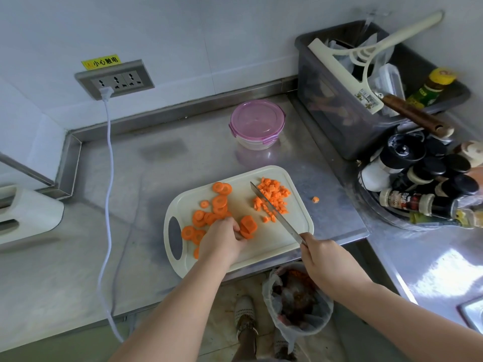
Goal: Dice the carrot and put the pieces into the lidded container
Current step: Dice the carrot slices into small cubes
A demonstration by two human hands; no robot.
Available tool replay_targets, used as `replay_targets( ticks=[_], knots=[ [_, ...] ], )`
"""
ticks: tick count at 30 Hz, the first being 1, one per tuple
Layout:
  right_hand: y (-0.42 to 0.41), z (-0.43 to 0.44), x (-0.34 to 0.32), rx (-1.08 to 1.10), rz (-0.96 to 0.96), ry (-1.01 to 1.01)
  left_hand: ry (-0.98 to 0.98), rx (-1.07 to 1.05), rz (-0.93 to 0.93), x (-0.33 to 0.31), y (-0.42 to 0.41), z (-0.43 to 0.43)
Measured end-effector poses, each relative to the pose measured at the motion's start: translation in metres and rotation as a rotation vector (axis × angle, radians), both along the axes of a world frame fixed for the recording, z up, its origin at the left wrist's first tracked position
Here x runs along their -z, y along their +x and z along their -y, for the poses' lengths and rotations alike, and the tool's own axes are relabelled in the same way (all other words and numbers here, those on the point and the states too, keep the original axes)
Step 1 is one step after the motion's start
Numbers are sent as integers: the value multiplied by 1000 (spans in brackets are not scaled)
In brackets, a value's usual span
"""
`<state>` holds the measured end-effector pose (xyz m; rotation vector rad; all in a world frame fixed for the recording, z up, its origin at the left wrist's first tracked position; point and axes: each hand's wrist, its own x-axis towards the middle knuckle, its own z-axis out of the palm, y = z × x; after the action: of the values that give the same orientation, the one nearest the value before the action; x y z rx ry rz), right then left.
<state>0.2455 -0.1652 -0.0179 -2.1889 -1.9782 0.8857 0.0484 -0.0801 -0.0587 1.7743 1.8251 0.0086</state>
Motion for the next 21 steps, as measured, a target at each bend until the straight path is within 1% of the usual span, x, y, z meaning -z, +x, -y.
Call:
replay_targets(
  ticks=[6,14,21],
  knots=[
    [2,-1,3,4,-11,-5,-7,51,0,-6,0,-2],
    [3,-2,7,-10,-15,0,-11,41,-30,-5,4,4],
    [6,0,8,-49,-21,16,55,0,0,-3,7,15]
  ],
)
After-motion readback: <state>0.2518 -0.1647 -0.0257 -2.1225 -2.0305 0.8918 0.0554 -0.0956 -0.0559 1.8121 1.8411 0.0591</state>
